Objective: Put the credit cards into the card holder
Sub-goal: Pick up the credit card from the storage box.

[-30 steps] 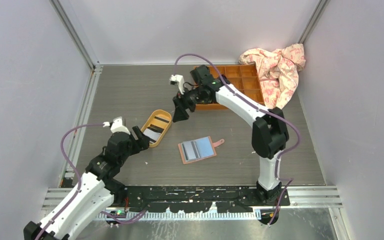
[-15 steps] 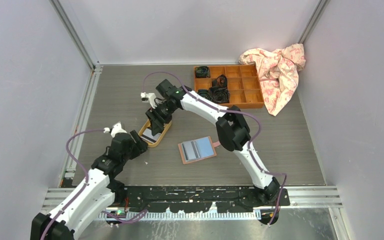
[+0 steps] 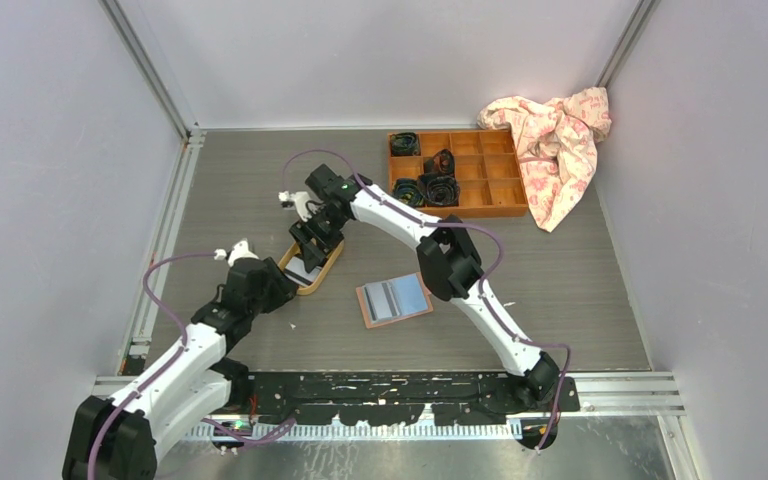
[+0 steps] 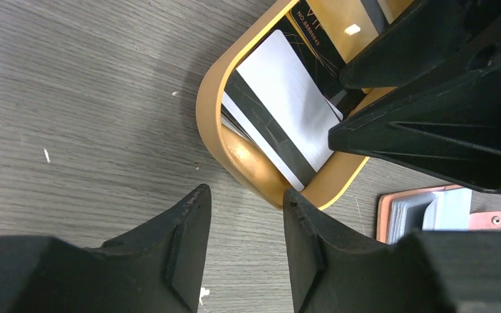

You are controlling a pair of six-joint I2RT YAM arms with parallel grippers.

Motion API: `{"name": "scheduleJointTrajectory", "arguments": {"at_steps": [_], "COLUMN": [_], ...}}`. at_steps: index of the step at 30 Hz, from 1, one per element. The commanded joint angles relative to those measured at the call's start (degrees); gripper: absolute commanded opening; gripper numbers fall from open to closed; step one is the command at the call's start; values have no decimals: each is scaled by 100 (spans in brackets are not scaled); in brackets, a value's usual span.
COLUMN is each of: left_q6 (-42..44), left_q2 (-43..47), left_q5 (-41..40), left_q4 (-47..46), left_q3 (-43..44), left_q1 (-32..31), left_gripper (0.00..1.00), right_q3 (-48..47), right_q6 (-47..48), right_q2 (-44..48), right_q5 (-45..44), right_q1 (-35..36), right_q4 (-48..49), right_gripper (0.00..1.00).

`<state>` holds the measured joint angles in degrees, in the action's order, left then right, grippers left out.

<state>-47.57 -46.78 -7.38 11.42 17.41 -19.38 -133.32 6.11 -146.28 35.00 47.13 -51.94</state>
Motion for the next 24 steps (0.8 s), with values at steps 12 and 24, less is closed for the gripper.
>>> {"name": "scheduleJointTrajectory", "arguments": {"at_steps": [12, 24], "left_q6": [322, 437], "left_q2": [-184, -182], "left_q5": [360, 523], "left_q4": [-362, -326], "left_q3": [335, 404], "left_q1": [96, 170], "left_gripper": [39, 37], "right_q3": [-1, 715], "right_q6": [-328, -1328], "right_q2": [93, 606], "right_q5": [784, 1654], "right_q1": [164, 156], "right_q4": [73, 879], "right_gripper": [60, 49]}}
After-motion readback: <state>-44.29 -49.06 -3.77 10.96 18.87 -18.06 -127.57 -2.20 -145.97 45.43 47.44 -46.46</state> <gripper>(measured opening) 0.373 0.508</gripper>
